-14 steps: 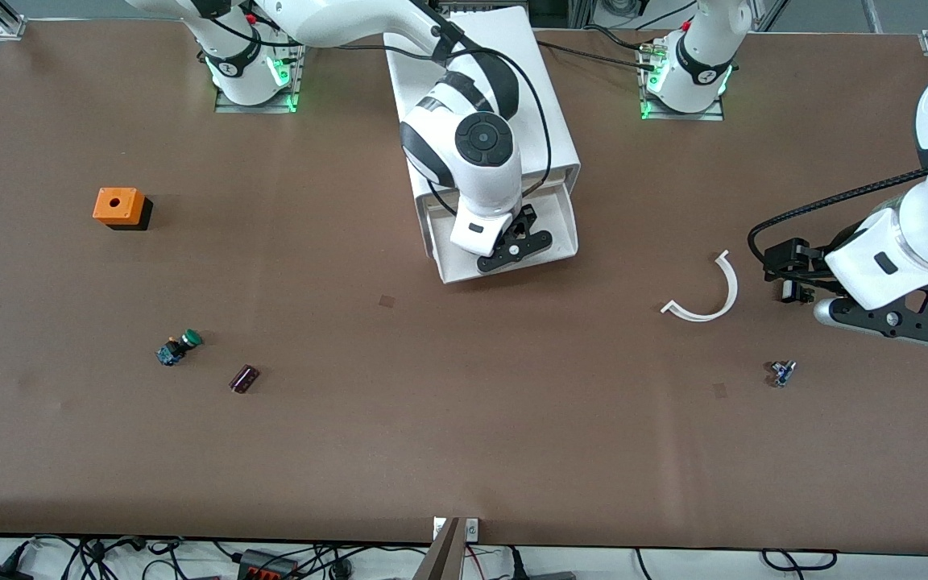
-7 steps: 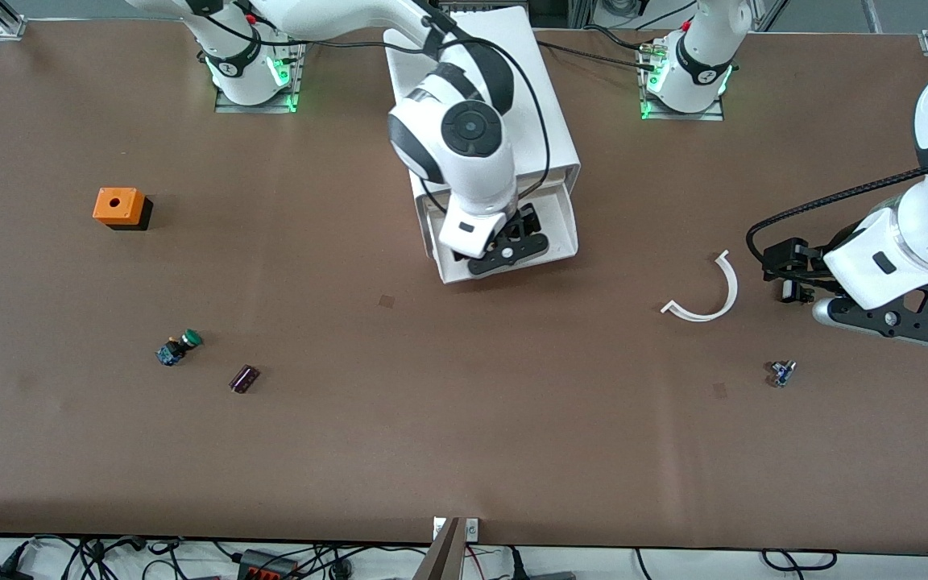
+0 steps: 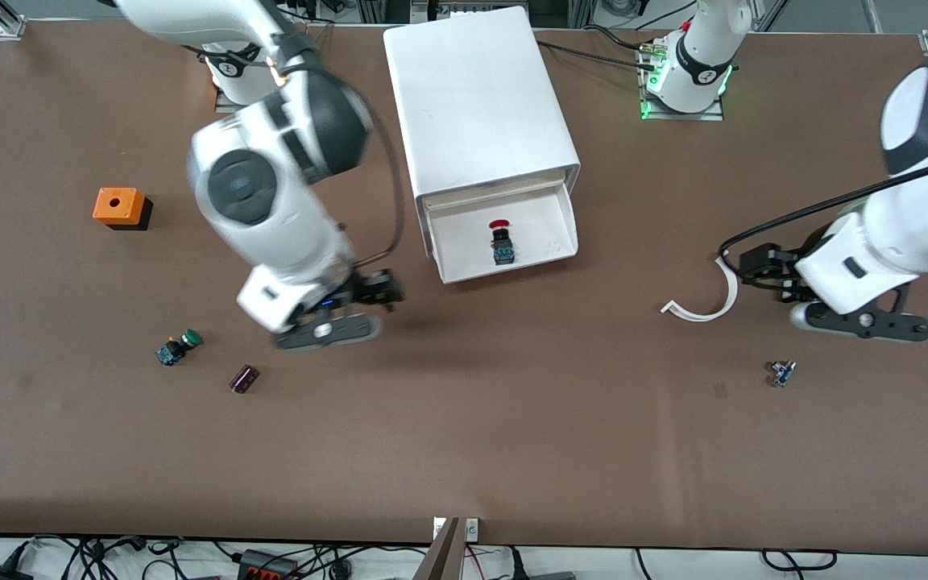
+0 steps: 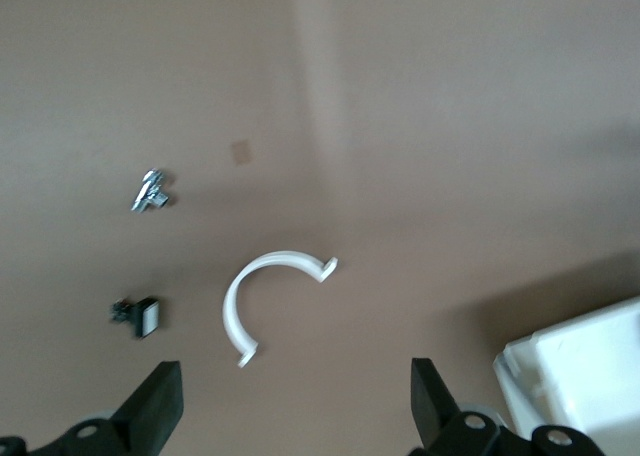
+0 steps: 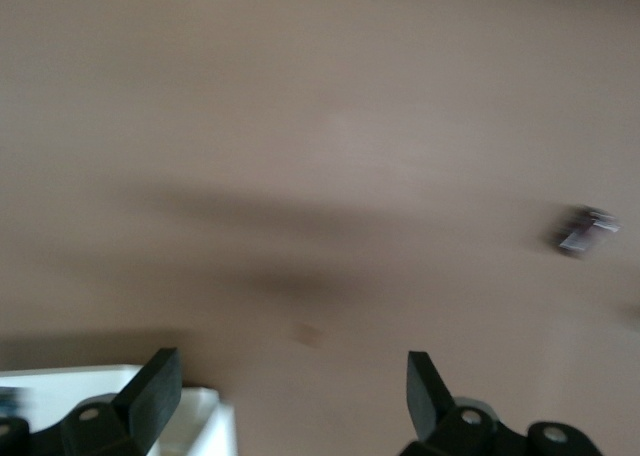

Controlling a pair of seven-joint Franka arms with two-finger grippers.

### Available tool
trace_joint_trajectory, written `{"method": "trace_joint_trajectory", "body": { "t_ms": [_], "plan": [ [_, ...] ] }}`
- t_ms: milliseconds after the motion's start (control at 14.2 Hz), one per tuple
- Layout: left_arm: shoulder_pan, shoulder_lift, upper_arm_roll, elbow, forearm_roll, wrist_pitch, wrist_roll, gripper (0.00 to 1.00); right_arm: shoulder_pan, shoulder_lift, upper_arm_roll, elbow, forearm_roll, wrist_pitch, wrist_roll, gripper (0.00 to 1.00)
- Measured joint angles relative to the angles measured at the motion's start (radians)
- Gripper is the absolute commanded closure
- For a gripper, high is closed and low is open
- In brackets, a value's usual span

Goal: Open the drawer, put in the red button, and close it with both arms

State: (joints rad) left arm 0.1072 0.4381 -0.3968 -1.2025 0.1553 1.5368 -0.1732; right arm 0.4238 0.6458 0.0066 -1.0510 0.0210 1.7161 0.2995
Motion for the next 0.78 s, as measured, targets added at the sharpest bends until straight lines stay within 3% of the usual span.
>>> {"method": "trace_joint_trajectory", "body": {
  "t_ms": [282,776],
  "plan": [
    [-0.058,0.060,0.000,-0.076,0.000,0.155,-0.122,0.00,-0.116,-0.012,-0.012,-0.002,-0.024,-0.077,-0.051,0.00],
    [-0.102,0.163,-0.001,-0.083,0.000,0.320,-0.250,0.00,-0.273,-0.114,-0.016,-0.073,-0.026,-0.121,-0.196,0.00]
  ]
}}
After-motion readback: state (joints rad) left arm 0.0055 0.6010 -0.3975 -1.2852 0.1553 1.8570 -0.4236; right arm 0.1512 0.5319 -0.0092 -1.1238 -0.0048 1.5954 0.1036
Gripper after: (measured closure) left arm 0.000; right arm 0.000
